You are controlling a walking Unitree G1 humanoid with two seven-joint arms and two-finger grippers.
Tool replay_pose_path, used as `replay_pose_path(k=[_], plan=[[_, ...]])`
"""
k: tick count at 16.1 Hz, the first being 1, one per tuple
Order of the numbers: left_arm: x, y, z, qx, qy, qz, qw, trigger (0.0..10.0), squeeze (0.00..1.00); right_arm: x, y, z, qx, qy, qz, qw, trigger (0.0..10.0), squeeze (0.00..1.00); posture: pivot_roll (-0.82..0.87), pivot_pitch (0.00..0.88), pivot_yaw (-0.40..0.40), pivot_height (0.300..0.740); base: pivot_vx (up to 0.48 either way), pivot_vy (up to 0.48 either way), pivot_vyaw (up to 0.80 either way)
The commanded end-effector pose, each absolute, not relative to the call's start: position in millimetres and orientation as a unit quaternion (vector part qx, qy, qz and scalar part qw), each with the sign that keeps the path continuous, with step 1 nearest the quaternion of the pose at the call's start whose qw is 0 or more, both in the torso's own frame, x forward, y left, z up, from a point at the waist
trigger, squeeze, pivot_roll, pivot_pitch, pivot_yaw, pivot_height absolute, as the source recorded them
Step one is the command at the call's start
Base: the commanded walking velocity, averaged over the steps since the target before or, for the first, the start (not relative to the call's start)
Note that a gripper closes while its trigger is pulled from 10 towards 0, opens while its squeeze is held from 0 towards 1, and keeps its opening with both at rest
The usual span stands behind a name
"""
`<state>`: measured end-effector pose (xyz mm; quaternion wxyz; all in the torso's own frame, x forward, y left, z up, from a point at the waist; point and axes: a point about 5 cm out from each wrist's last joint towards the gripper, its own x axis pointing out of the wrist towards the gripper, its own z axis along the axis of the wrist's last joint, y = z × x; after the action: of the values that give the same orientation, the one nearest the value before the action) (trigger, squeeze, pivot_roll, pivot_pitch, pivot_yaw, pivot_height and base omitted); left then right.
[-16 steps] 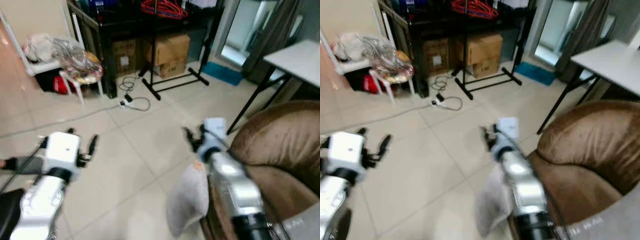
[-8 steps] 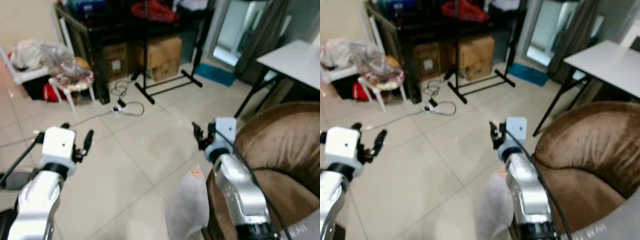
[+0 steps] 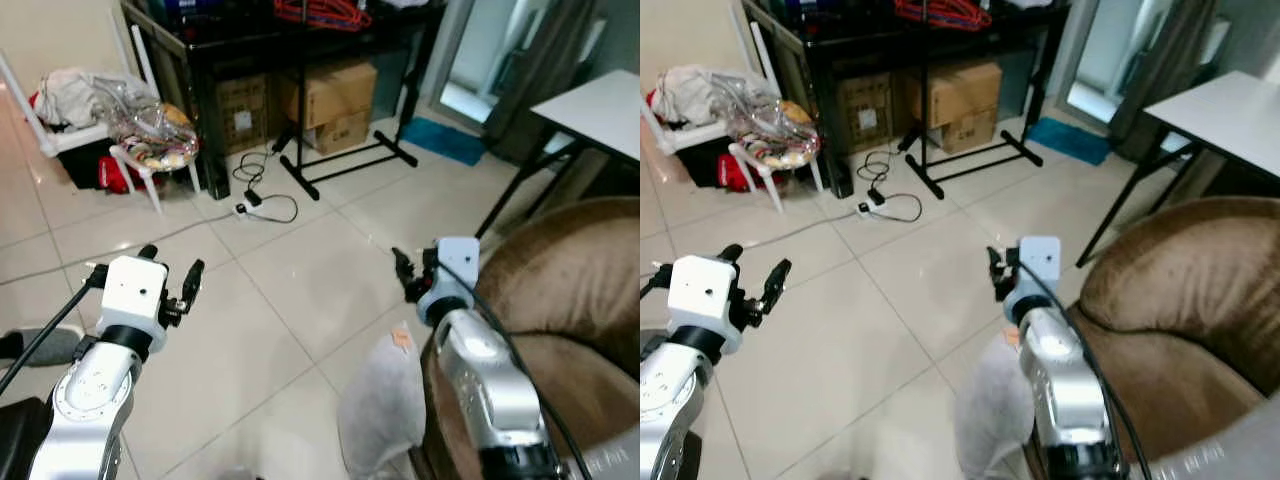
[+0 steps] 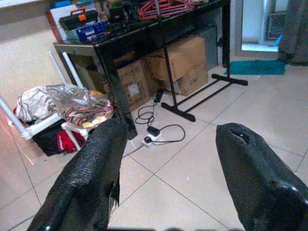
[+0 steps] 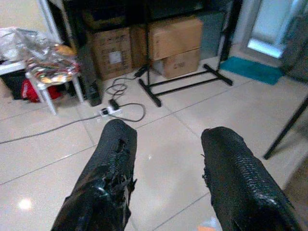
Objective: Move the pillow to the sofa from floor
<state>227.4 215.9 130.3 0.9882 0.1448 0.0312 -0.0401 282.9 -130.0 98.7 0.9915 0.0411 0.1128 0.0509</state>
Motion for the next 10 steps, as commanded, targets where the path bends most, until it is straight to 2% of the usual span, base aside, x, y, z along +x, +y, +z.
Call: replay_pose_path(k=[1, 6, 10], plan=[[228, 216, 130, 0.14, 0.03, -0.035, 0.989, 10.0, 0.0, 284, -132, 97, 0.046, 0.115, 0.052, 0.991, 10.0, 0.0, -0.02, 0.0, -0.052, 0.66, 0.0, 0.0, 0.0], [227, 215, 129, 0.143, 0.03, -0.024, 0.989, 10.0, 0.0, 287, -122, 95, 0.045, 0.119, 0.062, 0.99, 10.0, 0.0, -0.02, 0.0, -0.058, 0.615, 0.0, 0.0, 0.0], [228, 214, 130, 0.139, 0.025, -0.027, 0.99, 10.0, 0.0, 291, -124, 96, 0.022, 0.116, 0.074, 0.99, 10.0, 0.0, -0.02, 0.0, -0.064, 0.59, 0.0, 0.0, 0.0]])
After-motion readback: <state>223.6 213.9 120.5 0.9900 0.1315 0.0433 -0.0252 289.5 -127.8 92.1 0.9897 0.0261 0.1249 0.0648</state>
